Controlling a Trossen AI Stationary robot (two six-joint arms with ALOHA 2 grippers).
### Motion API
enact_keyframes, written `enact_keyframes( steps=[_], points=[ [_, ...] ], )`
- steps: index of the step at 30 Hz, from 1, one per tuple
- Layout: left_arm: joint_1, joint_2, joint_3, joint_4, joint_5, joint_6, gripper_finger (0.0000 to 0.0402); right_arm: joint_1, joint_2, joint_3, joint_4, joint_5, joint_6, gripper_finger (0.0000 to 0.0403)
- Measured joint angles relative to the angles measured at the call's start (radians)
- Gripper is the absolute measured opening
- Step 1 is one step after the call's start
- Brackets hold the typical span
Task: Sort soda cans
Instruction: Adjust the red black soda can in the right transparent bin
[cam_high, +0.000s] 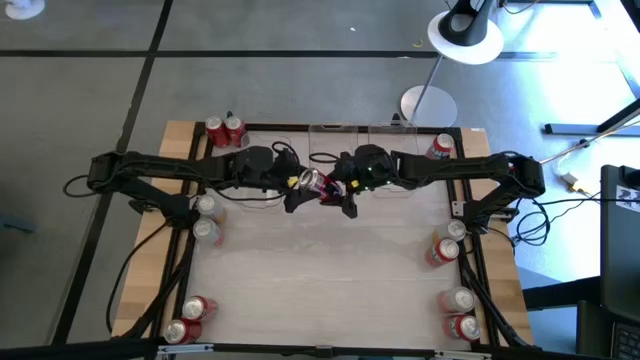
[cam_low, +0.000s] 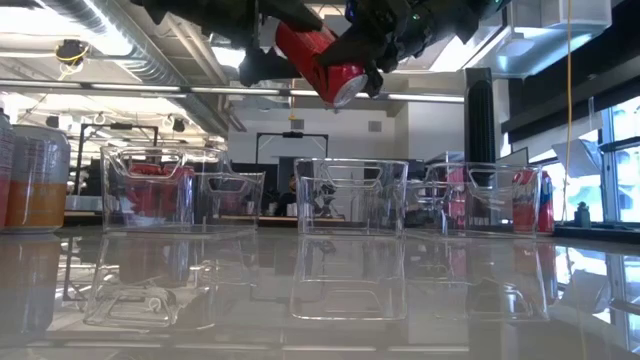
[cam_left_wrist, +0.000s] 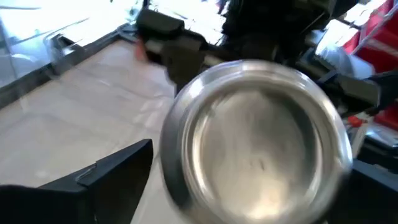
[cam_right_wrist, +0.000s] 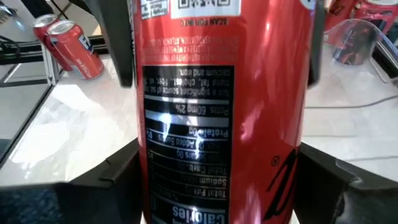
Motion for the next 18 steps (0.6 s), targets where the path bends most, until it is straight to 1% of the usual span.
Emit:
enact_keyframes(
  steps=[3,7,10,16,18],
  points=[
    [0.0,0.005,0.0,0.035,0.001,0.005,0.0357,0.001,0.017,0.0,0.004,-0.005,0.0,0.0286],
    [0.002,0.006,0.0,0.032,0.002,0.007,0.0319,0.001,0.022,0.0,0.004,-0.001,0.002,0.0286],
    [0.002,0.005,0.0,0.015,0.003,0.012,0.0293,0.001,0.022,-0.001,0.007,0.007,0.004,0.0298],
    [0.002,0.004,0.002,-0.002,0.001,0.016,0.0293,0.001,0.024,-0.002,0.019,0.018,-0.002,0.0337],
    [0.002,0.003,-0.002,-0.038,-0.003,0.021,0.0293,0.001,0.009,0.0,0.034,0.035,-0.004,0.0347]
  ],
)
